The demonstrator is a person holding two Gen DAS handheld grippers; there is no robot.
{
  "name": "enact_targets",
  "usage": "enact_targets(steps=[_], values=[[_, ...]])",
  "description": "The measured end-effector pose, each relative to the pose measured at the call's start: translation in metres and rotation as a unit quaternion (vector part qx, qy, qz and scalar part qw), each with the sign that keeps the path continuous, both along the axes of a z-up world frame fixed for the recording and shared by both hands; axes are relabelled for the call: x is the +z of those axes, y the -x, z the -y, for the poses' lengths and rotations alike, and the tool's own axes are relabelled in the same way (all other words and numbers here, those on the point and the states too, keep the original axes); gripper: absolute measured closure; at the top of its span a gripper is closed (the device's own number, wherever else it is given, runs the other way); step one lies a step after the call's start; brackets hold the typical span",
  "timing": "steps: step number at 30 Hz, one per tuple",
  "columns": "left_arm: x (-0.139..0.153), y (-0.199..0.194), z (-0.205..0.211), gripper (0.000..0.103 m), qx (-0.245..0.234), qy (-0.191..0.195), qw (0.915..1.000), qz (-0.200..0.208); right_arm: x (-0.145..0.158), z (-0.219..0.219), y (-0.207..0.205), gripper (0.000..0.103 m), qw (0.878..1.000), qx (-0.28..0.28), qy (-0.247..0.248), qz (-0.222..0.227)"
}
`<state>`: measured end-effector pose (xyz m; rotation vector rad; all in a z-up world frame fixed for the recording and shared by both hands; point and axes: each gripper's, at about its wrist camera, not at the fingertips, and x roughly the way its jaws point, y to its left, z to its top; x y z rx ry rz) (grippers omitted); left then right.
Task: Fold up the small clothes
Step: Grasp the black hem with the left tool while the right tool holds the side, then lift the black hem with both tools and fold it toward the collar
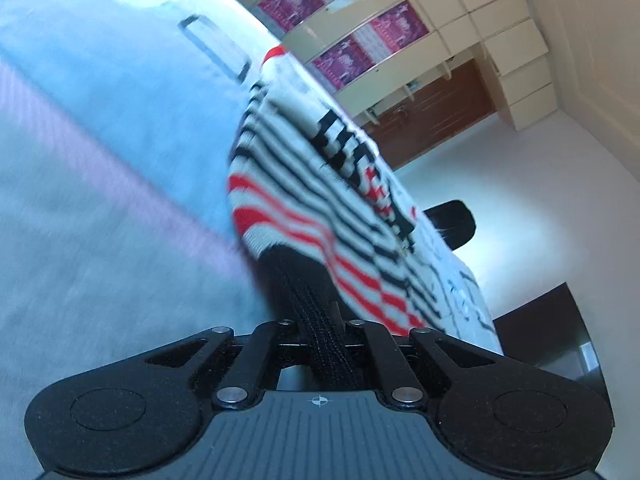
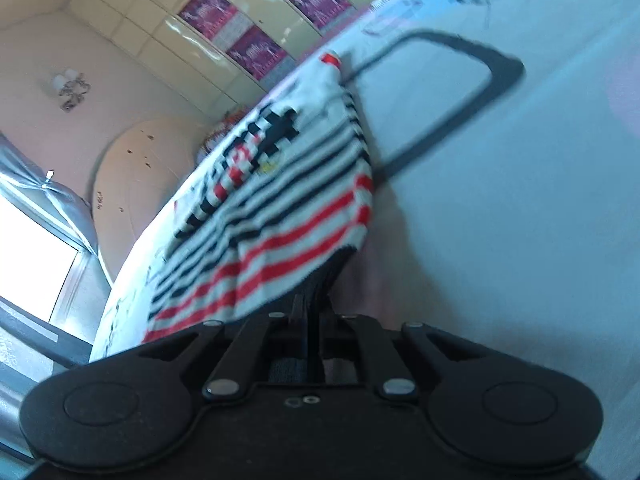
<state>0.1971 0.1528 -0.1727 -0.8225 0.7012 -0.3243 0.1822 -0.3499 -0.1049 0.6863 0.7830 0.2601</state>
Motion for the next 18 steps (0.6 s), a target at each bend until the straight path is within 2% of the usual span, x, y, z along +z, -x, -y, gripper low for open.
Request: enact_targets(steps=[4, 9, 14, 18], values=[[0.031, -0.023, -0.002, 0.1, 0.004, -0.007, 0.999, 0.045, 0.036, -0.001, -0.018, 0.097, 0.998, -0.001, 0.015, 0.055], [0.07, -0.078, 0.001, 0.1, 0.012, -0.017, 0.9959, 0.088, 0.075, -0.006, -0.067, 0.097, 0.994, 0.005, 0.05, 0.102], [0.104, -0.147, 0.005, 0.1, 0.012, -0.031, 0.9931, 0.112, 0.099, -0.001, -0.137, 0.097, 0.991, 0.01, 0.057, 0.12], [0.117, -0.209, 0.007, 0.1, 0.01, -0.05, 0.9931, 0.105, 0.108, 0.001, -0.208, 0.097, 0.992, 0.026, 0.057, 0.111]])
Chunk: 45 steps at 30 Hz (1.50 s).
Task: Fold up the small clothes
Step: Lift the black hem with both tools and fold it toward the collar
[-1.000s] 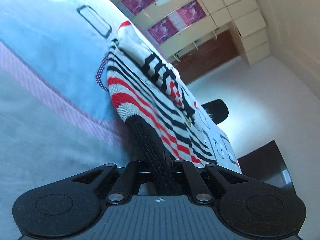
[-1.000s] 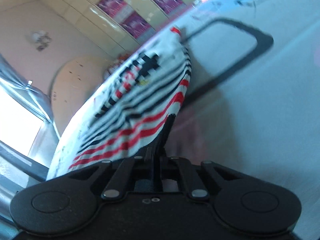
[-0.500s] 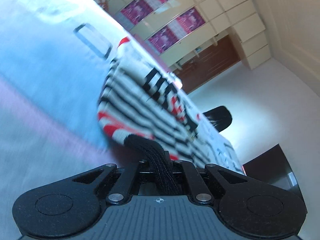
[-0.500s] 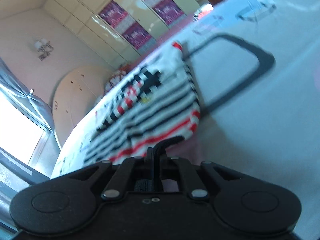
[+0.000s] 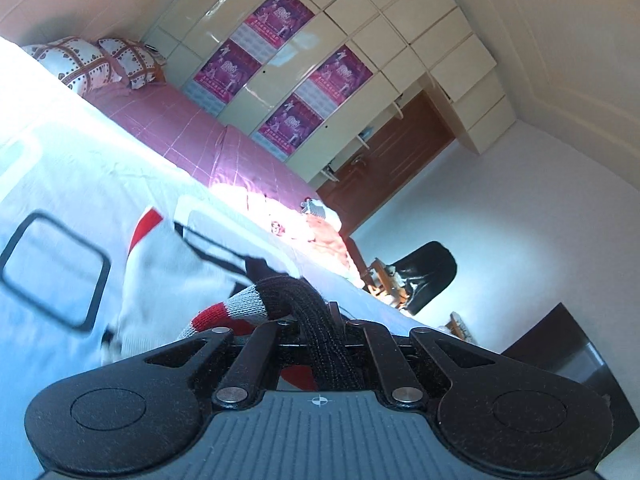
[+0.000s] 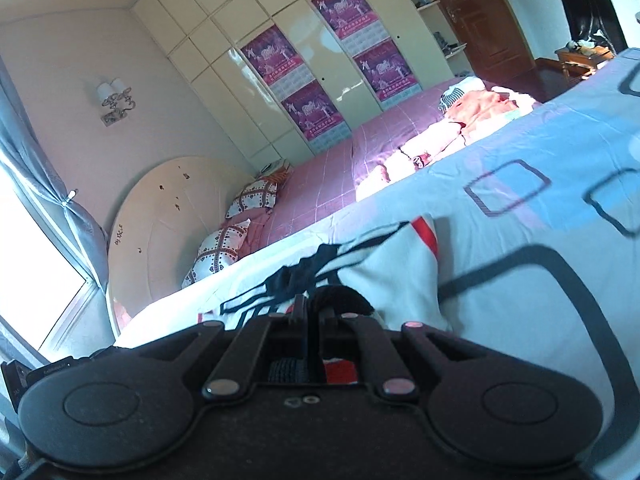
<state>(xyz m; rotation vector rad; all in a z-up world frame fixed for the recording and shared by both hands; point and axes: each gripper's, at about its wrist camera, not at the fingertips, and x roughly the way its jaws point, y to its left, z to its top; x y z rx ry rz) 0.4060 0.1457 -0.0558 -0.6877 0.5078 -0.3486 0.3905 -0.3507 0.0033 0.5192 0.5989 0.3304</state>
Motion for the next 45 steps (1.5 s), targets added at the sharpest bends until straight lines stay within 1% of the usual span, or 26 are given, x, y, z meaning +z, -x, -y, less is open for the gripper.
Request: enact_targets(steps=[4, 7, 10, 13, 14, 15, 16, 17, 19, 20, 21, 22, 23, 26, 27, 29, 31, 33, 34, 35, 36, 37, 39, 41, 43, 45], values=[[-0.005, -0.061, 0.002, 0.1, 0.003, -0.016, 0.9996, -0.022, -0.011, 0.002, -0.069, 0.097, 1.0, 0.016, -0.011, -0.015], [-0.018, -0.098, 0.001, 0.1, 0.012, -0.02, 0.9986, -0.046, -0.03, 0.005, -0.115, 0.097, 0.999, 0.023, -0.033, -0.032], [-0.037, -0.131, -0.001, 0.099, 0.021, -0.028, 0.9966, -0.075, -0.054, 0.006, -0.153, 0.097, 0.997, 0.028, -0.05, -0.055], [-0.063, -0.165, 0.002, 0.099, 0.021, -0.039, 0.9935, -0.105, -0.085, 0.002, -0.191, 0.097, 0.994, 0.03, -0.055, -0.086], [-0.074, -0.175, 0.003, 0.099, 0.027, -0.045, 0.9925, -0.11, -0.096, 0.003, -0.203, 0.096, 0.993, 0.029, -0.065, -0.099], [-0.081, -0.181, 0.005, 0.099, 0.035, -0.05, 0.9919, -0.112, -0.108, 0.004, -0.215, 0.092, 0.991, 0.024, -0.071, -0.109], [-0.088, -0.185, 0.007, 0.095, 0.041, -0.048, 0.9916, -0.113, -0.114, 0.004, -0.222, 0.085, 0.992, 0.014, -0.065, -0.109], [-0.092, -0.186, 0.009, 0.091, 0.046, -0.046, 0.9918, -0.11, -0.117, 0.006, -0.224, 0.081, 0.993, -0.001, -0.055, -0.101], [-0.092, -0.179, 0.013, 0.08, 0.051, -0.051, 0.9935, -0.088, -0.115, 0.01, -0.219, 0.067, 0.996, -0.007, -0.049, -0.078], [-0.093, -0.178, 0.013, 0.056, 0.056, -0.053, 0.9941, -0.076, -0.111, 0.012, -0.214, 0.064, 0.997, -0.006, -0.044, -0.067], [-0.091, -0.173, 0.011, 0.032, 0.061, -0.046, 0.9954, -0.059, -0.109, 0.014, -0.21, 0.062, 0.998, -0.002, -0.035, -0.056], [-0.089, -0.169, 0.008, 0.024, 0.066, -0.043, 0.9959, -0.044, -0.107, 0.014, -0.206, 0.062, 0.999, 0.003, -0.024, -0.048], [-0.086, -0.169, 0.006, 0.02, 0.073, -0.052, 0.9952, -0.039, -0.105, 0.015, -0.205, 0.062, 0.999, 0.01, -0.014, -0.046], [-0.082, -0.171, -0.003, 0.02, 0.073, -0.058, 0.9949, -0.04, -0.103, 0.014, -0.203, 0.062, 0.999, 0.021, 0.0, -0.043], [-0.081, -0.173, -0.004, 0.02, 0.068, -0.073, 0.9939, -0.047, -0.103, 0.013, -0.203, 0.061, 0.999, 0.023, 0.003, -0.039], [-0.078, -0.179, -0.002, 0.021, 0.058, -0.126, 0.9882, -0.066, -0.102, 0.009, -0.209, 0.061, 0.999, 0.029, 0.026, -0.036], [-0.078, -0.185, 0.002, 0.03, 0.036, -0.162, 0.9828, -0.082, -0.104, 0.003, -0.216, 0.061, 0.997, 0.041, 0.048, -0.038], [-0.082, -0.188, 0.008, 0.053, 0.021, -0.187, 0.9767, -0.102, -0.107, -0.005, -0.221, 0.061, 0.995, 0.053, 0.072, -0.046], [-0.085, -0.188, 0.011, 0.058, 0.015, -0.199, 0.9735, -0.112, -0.109, -0.01, -0.224, 0.061, 0.994, 0.059, 0.082, -0.048], [-0.086, -0.187, 0.014, 0.063, 0.016, -0.219, 0.9695, -0.109, -0.11, -0.016, -0.225, 0.062, 0.992, 0.067, 0.096, -0.049], [-0.085, -0.184, 0.017, 0.065, 0.016, -0.23, 0.9676, -0.104, -0.112, -0.021, -0.227, 0.065, 0.99, 0.072, 0.113, -0.051], [-0.084, -0.183, 0.018, 0.071, 0.016, -0.236, 0.9662, -0.102, -0.113, -0.029, -0.228, 0.076, 0.986, 0.075, 0.142, -0.053], [-0.081, -0.178, 0.019, 0.098, 0.018, -0.236, 0.9675, -0.088, -0.112, -0.042, -0.227, 0.098, 0.978, 0.083, 0.186, -0.041], [-0.075, -0.167, 0.018, 0.098, 0.029, -0.232, 0.9694, -0.073, -0.107, -0.047, -0.225, 0.099, 0.976, 0.079, 0.201, -0.035], [-0.07, -0.153, 0.017, 0.098, 0.038, -0.224, 0.9722, -0.058, -0.098, -0.045, -0.218, 0.099, 0.978, 0.063, 0.195, -0.024], [-0.067, -0.14, 0.015, 0.098, 0.051, -0.23, 0.9707, -0.047, -0.092, -0.04, -0.212, 0.099, 0.98, 0.053, 0.193, -0.016]])
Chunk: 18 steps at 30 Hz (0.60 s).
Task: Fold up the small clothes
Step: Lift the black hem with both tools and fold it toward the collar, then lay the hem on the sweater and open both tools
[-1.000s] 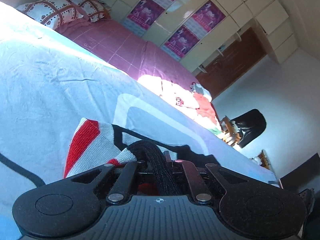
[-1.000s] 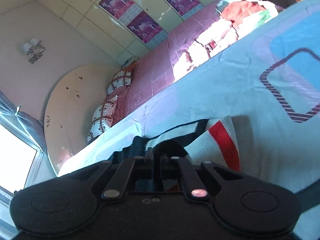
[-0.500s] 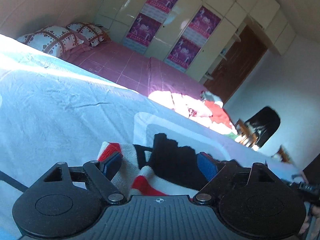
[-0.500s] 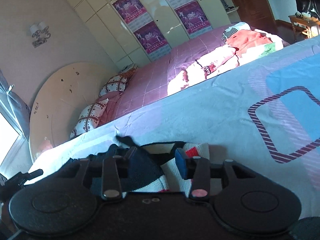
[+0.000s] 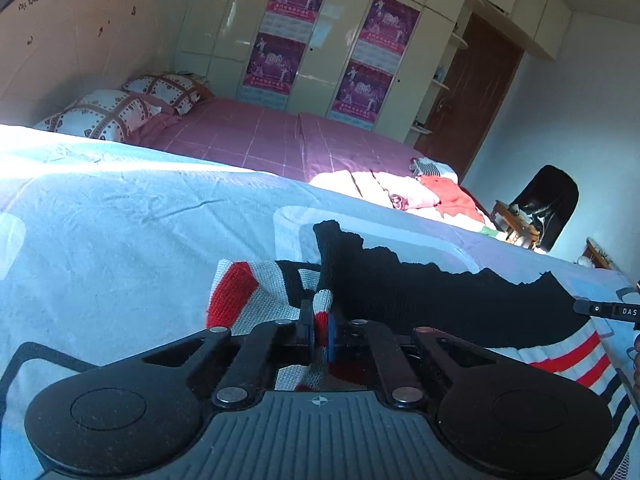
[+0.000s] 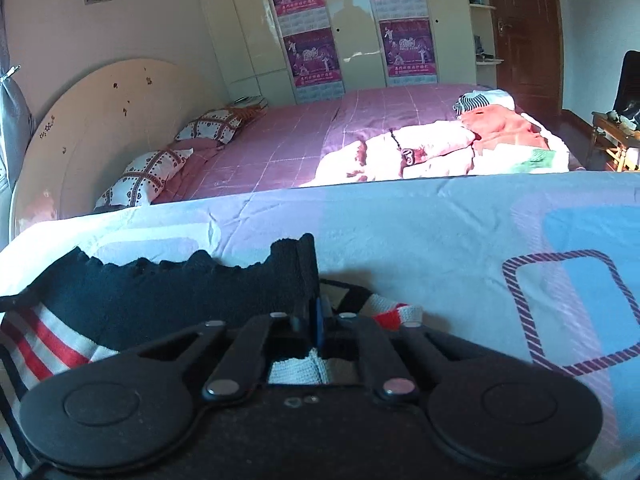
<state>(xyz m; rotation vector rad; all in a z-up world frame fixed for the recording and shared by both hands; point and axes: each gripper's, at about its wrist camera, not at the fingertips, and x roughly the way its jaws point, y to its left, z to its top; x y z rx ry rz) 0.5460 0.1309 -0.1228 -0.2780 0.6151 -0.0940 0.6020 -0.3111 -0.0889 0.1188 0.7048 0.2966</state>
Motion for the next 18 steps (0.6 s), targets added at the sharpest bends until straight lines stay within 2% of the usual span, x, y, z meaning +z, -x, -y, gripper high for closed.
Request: enact_targets(steps=[1, 3, 5, 8, 10, 11, 12, 14, 16, 18], values=[[-0.001, 0.001, -0.002, 0.098, 0.005, -0.004, 1.0, 0.0, -0.001, 0.001, 0.0, 0.099, 1.0, -0.003, 0.003, 0.0], [-0.012, -0.009, -0.004, 0.098, 0.018, -0.01, 0.9994, -0.026, -0.012, -0.001, -0.008, 0.099, 1.0, -0.009, 0.018, -0.015], [-0.019, -0.012, -0.005, 0.098, 0.022, -0.013, 0.9993, -0.026, -0.026, 0.0, -0.015, 0.1, 0.999, -0.021, 0.018, -0.024], [-0.02, -0.011, -0.009, 0.097, 0.023, 0.0, 0.9993, -0.029, -0.025, 0.002, -0.015, 0.099, 0.999, -0.029, 0.009, -0.026], [-0.016, -0.007, -0.01, 0.092, 0.023, -0.006, 0.9993, -0.029, -0.022, 0.004, -0.011, 0.095, 0.999, -0.034, 0.007, -0.026], [-0.011, -0.002, -0.01, 0.085, 0.032, -0.01, 0.999, -0.028, -0.018, 0.005, -0.007, 0.083, 0.999, -0.036, 0.007, -0.021], [-0.003, 0.005, -0.01, 0.073, 0.044, -0.016, 0.9987, -0.02, -0.01, 0.007, 0.002, 0.082, 0.999, -0.04, 0.012, -0.007], [0.015, 0.029, -0.005, 0.061, 0.059, -0.033, 0.9975, 0.022, 0.007, 0.006, 0.023, 0.083, 0.999, -0.025, 0.012, 0.022], [0.025, 0.035, 0.011, 0.061, 0.034, -0.035, 0.9982, 0.035, 0.015, -0.009, 0.039, 0.085, 1.0, 0.013, 0.002, 0.022], [0.028, 0.024, 0.042, 0.061, -0.015, -0.042, 0.9983, 0.037, 0.016, -0.046, 0.045, 0.085, 0.998, 0.055, 0.024, 0.036]])
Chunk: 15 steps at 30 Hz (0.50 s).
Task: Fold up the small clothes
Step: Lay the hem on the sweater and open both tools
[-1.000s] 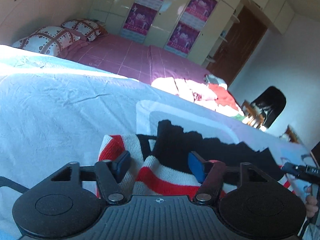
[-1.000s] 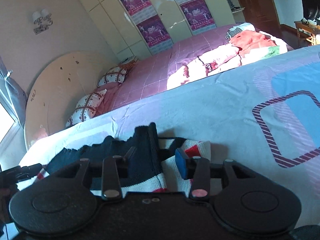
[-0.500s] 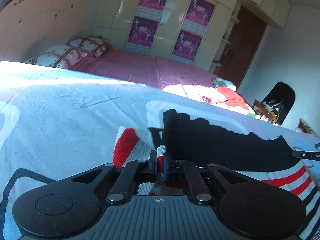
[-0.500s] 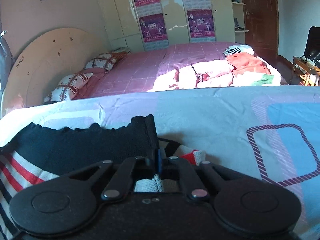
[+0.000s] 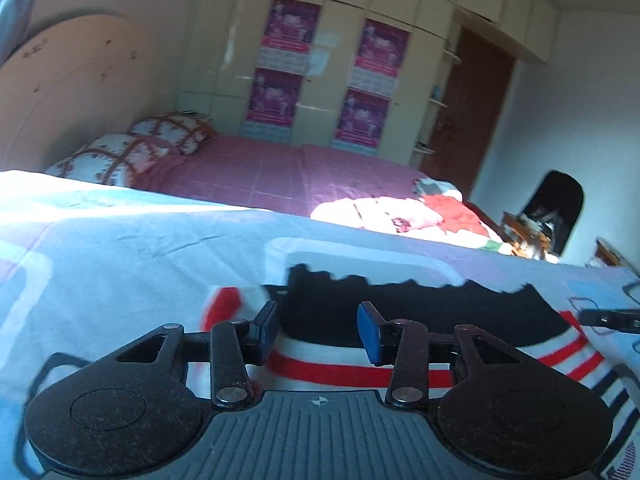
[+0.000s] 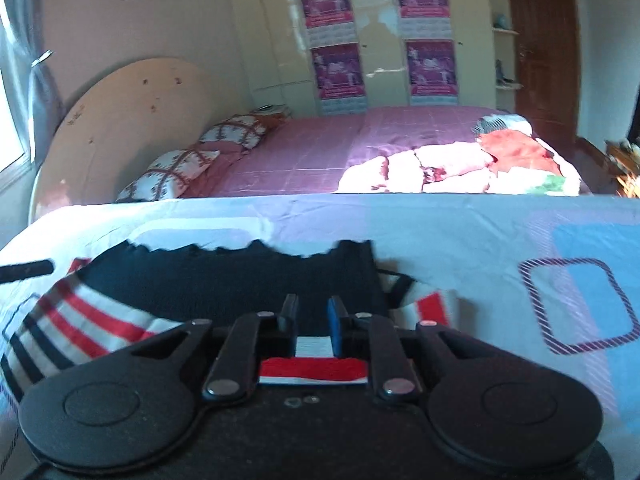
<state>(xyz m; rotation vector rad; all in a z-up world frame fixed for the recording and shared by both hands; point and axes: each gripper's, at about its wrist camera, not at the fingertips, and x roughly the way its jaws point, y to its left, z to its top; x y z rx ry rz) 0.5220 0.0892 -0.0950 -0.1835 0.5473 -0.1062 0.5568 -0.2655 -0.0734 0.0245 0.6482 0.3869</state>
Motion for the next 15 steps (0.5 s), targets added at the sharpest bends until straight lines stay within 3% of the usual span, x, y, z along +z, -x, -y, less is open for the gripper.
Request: enact_targets(steps=[3, 6, 8, 11, 15], values=[[-0.01, -0.028, 0.049, 0.061, -0.075, 0.0, 0.9965, -0.038, -0.01, -0.054, -0.015, 0.085, 0.999, 0.039, 0.023, -0.018], [-0.027, -0.037, 0.083, 0.061, -0.107, 0.004, 0.9913, -0.077, -0.029, -0.089, -0.026, 0.085, 0.996, 0.071, 0.041, -0.039], [-0.035, -0.03, 0.093, 0.061, -0.108, -0.029, 0.991, -0.073, -0.036, -0.103, -0.021, 0.085, 0.992, 0.086, 0.087, -0.021], [-0.031, -0.015, 0.082, 0.061, -0.101, -0.034, 0.9921, -0.066, -0.035, -0.093, -0.011, 0.085, 0.989, 0.087, 0.118, 0.0], [-0.028, 0.007, 0.042, 0.061, -0.067, -0.061, 0.9937, -0.066, -0.034, -0.037, -0.006, 0.088, 0.991, 0.036, 0.132, 0.003]])
